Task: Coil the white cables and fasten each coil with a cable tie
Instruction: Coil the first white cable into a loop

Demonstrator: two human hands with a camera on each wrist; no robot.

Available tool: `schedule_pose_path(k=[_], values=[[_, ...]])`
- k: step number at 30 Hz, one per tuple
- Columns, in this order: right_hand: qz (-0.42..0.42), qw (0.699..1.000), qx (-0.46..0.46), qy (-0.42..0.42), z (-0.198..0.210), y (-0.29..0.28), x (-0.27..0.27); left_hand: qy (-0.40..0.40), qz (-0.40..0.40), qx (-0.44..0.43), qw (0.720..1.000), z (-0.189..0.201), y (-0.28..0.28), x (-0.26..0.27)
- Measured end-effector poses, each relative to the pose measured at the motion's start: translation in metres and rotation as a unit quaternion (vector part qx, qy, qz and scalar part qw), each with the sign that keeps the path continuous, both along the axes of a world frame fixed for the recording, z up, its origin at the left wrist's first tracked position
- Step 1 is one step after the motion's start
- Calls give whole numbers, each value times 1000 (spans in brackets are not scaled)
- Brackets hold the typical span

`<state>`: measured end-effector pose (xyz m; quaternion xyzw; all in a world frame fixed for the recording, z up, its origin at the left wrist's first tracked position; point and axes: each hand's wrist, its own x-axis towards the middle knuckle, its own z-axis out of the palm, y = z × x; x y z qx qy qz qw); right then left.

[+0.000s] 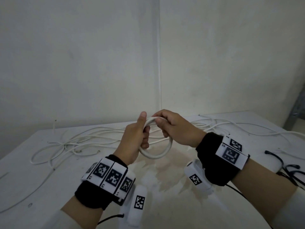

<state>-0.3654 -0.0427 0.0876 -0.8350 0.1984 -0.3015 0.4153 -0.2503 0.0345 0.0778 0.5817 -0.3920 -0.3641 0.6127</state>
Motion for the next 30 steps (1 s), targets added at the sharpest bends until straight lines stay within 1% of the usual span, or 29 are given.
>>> schedule_pose_path(k=[2, 5, 7, 8, 11, 12, 15, 19, 21, 23, 25, 27, 30], values=[[-1, 1000, -20, -5, -1, -3, -4, 28, -45, 5, 999, 1, 2, 0], [-4, 999, -54, 2, -6, -7, -10, 80, -124, 19, 989, 1, 5, 1], [-6, 998, -65, 6, -9, -7, -14, 84, -137, 22, 987, 0, 5, -1], [-7, 998, -67, 6, -11, -7, -16, 70, -133, 20, 988, -1, 5, -2], [-17, 998, -61, -3, -13, -7, -21, -19, -102, 10, 995, -3, 3, -11], [-18, 998, -54, -10, -13, -8, -22, -34, -89, 6, 995, -4, 2, -15], [-17, 999, -8, -40, -14, -10, -26, -12, -61, -15, 998, -5, -2, -21], [6, 987, 128, -93, -16, -9, -34, 74, -42, -55, 995, -2, -10, -19], [10, 978, 176, -113, -18, -7, -36, 80, -44, -57, 994, -3, -12, -20], [2, 974, 190, -124, -20, -8, -37, 69, -50, -47, 995, -6, -13, -22], [-7, 974, 184, -129, -22, -10, -37, 55, -72, -30, 995, -12, -14, -21], [-20, 978, 166, -121, -23, -11, -39, 64, -113, -3, 992, -15, -14, -16], [-31, 992, 98, -68, -23, -13, -43, 84, -179, 41, 979, -11, -14, -10]])
